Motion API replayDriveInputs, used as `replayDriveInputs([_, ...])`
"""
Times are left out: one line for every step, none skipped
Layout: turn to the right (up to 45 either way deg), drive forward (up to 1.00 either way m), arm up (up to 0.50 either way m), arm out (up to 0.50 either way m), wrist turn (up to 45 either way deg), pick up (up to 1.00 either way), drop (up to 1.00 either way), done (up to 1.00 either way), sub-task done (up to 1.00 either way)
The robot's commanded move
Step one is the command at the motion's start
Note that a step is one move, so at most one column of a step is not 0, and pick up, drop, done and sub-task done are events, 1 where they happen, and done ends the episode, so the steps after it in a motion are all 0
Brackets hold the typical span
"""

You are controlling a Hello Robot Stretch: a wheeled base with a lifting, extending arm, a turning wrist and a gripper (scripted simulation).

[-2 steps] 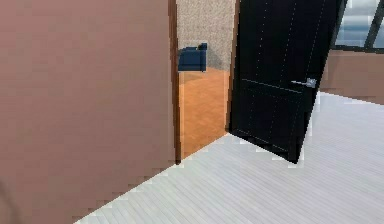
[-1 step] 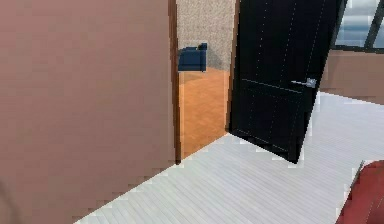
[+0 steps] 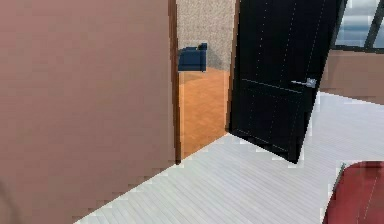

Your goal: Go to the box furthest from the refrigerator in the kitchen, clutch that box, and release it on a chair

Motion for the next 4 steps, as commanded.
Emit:
replayDriveInputs([0.0, 0.00, 0.00, -0.20, 0.0, 0.00, 0.00, 0.00, 0.00])
replayDriveInputs([9.0, 0.00, 0.00, 0.00, 0.0, 0.00, 0.00, 0.00, 0.00])
replayDriveInputs([0.0, 1.00, 0.00, 0.00, 0.0, 0.00, 0.00, 0.00, 0.00])
replayDriveInputs([3.0, 0.00, 0.00, 0.00, 0.0, 0.00, 0.00, 0.00, 0.00])
